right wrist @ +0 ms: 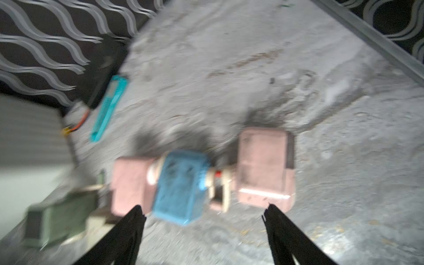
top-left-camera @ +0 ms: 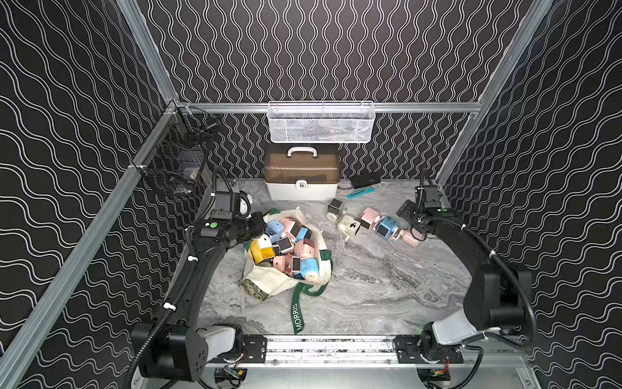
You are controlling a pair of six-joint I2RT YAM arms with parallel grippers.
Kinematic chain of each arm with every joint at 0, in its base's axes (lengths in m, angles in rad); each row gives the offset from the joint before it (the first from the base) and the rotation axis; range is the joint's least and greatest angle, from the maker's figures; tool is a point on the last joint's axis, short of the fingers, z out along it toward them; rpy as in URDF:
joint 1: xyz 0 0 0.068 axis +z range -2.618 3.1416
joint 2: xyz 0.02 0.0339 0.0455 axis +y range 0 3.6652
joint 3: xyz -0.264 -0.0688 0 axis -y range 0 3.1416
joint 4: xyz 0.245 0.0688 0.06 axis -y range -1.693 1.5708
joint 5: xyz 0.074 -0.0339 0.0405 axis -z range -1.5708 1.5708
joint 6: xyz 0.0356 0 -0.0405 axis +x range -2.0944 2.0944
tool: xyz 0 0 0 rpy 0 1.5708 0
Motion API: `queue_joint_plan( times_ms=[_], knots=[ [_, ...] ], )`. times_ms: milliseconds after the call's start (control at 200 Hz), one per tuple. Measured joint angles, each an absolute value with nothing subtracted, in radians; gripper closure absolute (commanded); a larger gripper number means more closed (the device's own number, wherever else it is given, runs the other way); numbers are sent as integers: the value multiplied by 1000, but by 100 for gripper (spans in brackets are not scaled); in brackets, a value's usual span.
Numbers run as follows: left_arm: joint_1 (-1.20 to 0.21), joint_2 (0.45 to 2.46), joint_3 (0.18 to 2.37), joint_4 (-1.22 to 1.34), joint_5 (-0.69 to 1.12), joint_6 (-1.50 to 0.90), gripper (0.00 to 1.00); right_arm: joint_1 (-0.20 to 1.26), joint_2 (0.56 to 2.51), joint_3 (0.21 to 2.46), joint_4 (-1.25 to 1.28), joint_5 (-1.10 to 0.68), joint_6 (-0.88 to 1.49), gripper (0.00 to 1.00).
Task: Take out the pencil sharpeners from the tote bags
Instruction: Place the pencil sharpener at the center of the board, then adjust the canvas bag at the center of the board.
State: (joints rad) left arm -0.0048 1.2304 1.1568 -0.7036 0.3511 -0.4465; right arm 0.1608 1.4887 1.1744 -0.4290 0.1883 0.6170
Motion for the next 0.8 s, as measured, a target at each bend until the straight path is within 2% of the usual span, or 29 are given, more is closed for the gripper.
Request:
queue_joint_plan(
  times_ms=[160, 375, 670, 801],
  knots=[
    [-5, 1230, 1157, -704, 351, -447, 100, 437, 1398, 1174, -336, 106, 526, 19],
    [-5, 1229, 1157, -704, 350, -447, 100, 733, 1406, 1174, -269, 43, 411, 17],
    [-5, 1228, 1156, -704, 347, -447, 100, 831, 1542, 1174, -234, 37, 323, 20],
    [-5, 1225, 1155, -704, 347, -447, 100, 833, 1604, 1187, -234, 39, 313, 31]
  ],
)
